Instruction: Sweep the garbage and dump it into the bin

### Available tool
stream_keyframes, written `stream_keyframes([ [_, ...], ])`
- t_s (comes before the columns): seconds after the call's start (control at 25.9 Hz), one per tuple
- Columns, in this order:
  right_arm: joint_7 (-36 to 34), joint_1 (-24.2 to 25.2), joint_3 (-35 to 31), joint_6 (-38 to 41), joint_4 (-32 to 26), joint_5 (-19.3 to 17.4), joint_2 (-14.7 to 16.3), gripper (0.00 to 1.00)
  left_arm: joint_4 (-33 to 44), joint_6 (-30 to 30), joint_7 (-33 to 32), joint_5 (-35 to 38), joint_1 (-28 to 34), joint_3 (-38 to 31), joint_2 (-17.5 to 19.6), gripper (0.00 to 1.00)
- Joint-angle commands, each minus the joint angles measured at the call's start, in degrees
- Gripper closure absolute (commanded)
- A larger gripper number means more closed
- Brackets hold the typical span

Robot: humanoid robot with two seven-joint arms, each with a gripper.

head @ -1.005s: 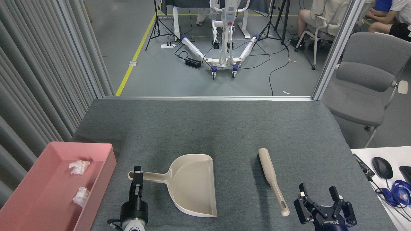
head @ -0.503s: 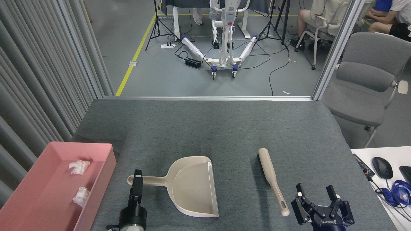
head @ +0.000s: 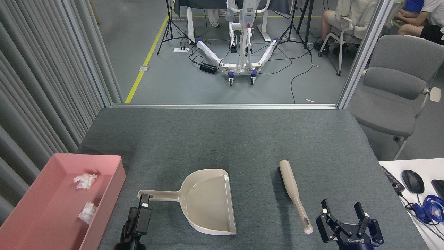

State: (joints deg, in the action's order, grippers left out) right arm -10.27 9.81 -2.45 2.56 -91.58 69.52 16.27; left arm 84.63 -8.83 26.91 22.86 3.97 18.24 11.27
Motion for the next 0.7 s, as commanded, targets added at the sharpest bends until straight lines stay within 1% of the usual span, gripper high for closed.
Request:
stream_keyframes([
  [0.0,0.43,-0.05,0.08,-0.27,0.0,0.0,0.17,0.04,7.92,3.29,-0.9,11.15,1.83,0.12,1.12,0.01],
  [0.08,0.43,-0.14,-0.01,-0.18,-0.09,-0.44,-0.01,0.03,9.5,4.96,-1.07,14.85,2.01,0.12,1.73,0.01],
  [0.12,0.43,-0.14,-0.01,-0.18,0.0,-0.44,0.08,0.02,9.94,5.57,-1.07,17.92,2.01,0.12,2.52,0.01],
  [0.19,0.43,-0.05,-0.1,-0.18,0.0,-0.53,0.08,0.02,10.65,7.51,-1.07,26.18,2.01,0.12,4.19,0.01],
  [0.27,0.43,-0.05,-0.19,-0.18,-0.09,-0.53,0.08,0.02,10.74,9.88,-1.42,35.76,1.75,0.21,6.74,0.01],
  [0.31,0.52,-0.05,-0.19,-0.1,0.0,-0.53,0.08,0.02,10.56,10.5,-2.3,40.24,1.48,0.3,8.76,0.01],
  [0.35,0.52,-0.14,-0.19,-0.1,-0.09,-0.53,0.08,0.02,10.3,10.67,-3.62,43.15,1.31,0.3,10.08,0.01],
  [0.39,0.52,-0.14,-0.1,-0.01,-0.09,-0.62,-0.01,0.02,10.03,10.94,-5.29,46.4,1.31,0.12,10.44,0.01],
  [0.43,0.52,-0.23,-0.1,0.08,-0.09,-0.62,-0.01,0.02,9.33,10.94,-6.96,48.42,1.31,-0.23,10.35,0.01],
  [0.5,0.52,-0.14,-0.1,0.08,-0.09,-0.53,-0.19,0.02,7.92,10.94,-9.07,50.26,1.22,-0.93,10.0,0.01],
  [0.66,0.52,-0.05,-0.01,-0.01,-0.09,-0.62,-0.1,0.02,5.81,11.02,-9.42,50.18,0.08,-2.42,8.94,0.01],
])
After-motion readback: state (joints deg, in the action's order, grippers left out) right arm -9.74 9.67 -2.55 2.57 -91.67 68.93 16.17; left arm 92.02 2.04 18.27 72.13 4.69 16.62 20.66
